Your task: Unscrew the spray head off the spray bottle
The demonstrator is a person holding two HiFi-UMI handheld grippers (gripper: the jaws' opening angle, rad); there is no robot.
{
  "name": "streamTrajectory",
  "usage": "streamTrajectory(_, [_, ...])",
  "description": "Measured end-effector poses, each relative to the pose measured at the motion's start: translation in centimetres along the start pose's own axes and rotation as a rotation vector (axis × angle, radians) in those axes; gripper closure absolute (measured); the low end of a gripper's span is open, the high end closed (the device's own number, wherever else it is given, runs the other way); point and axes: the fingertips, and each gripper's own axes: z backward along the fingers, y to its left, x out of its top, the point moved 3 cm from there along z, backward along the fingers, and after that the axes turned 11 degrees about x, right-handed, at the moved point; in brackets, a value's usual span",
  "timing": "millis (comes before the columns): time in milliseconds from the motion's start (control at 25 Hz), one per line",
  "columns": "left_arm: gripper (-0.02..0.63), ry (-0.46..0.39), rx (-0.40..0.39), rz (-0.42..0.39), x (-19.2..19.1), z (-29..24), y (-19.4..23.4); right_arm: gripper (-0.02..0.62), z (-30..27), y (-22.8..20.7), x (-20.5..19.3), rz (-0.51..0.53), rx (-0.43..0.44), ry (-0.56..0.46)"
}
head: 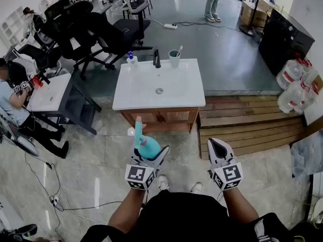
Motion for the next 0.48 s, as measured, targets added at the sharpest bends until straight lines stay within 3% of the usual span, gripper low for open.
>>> streamTrajectory(200, [0.132,0.012,-0.015,0.0,-0.3,0.0,0.4,0.592,-0.4,0.1,0.2,0.008,-0.011,-0.001])
streamTrajectory(360, [0.132,0.004,-0.039,0.061,0.3,-0.1,1.1,0.591,-0.9,0.4,0.3,0.006,-0.028,-0.011])
streamTrajectory(480, [0.132,-0.014,-0.051,0.064,1.0,-0.2,1.9,0.591,-1.5,0.8,0.9,0.037,-0.052,-0.034])
